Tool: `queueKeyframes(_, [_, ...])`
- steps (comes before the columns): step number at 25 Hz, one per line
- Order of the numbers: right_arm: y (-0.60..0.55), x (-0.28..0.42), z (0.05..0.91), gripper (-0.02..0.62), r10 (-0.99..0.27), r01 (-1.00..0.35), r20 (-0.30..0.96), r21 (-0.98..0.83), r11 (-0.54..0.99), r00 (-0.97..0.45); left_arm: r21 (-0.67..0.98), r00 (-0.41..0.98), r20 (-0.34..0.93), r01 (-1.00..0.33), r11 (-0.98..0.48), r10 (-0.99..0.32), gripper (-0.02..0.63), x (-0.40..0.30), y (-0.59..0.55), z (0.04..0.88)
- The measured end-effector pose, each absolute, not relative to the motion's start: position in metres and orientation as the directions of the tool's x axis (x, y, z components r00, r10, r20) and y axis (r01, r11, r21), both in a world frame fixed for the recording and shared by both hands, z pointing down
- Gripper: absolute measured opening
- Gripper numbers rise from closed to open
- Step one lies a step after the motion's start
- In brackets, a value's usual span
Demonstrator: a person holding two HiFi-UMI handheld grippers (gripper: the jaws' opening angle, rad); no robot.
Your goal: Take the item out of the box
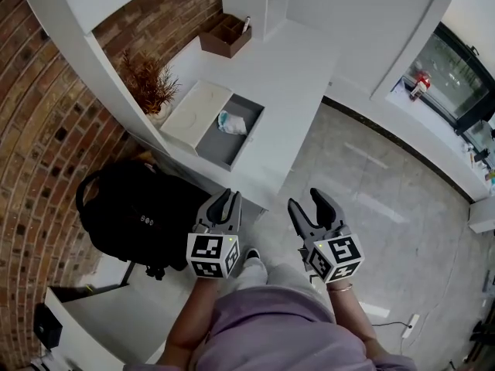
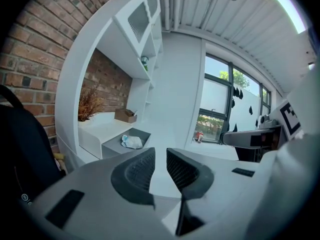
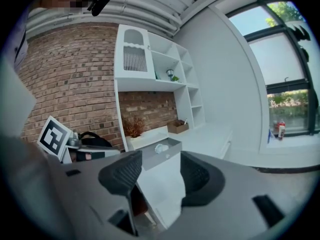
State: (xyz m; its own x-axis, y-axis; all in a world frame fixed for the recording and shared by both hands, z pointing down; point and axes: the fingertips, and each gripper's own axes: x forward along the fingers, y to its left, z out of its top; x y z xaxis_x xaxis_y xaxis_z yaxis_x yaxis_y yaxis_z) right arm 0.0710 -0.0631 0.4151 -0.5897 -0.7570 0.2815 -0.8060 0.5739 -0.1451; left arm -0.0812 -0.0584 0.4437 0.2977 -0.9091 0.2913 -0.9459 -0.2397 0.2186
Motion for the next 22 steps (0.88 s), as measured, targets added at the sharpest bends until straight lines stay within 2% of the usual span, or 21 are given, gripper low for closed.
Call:
queueKeyframes(8, [-0.093, 0.056, 0.411, 0.233, -0.733, -0.780, 0.279, -0.121, 0.614, -0.620, 0.220, 0.258, 0.298, -0.955, -0.197, -0.919, 0.055, -0.098, -0.073, 0.446])
queueKeyframes(22, [-0.188, 0.003, 0.416, 0.233, -0.585, -0.631, 0.293, -0.090, 0.770, -0.756, 0.208, 0.093, 0.323, -0.978, -0.025, -0.942, 0.055, -0.134, -0.123, 0.451])
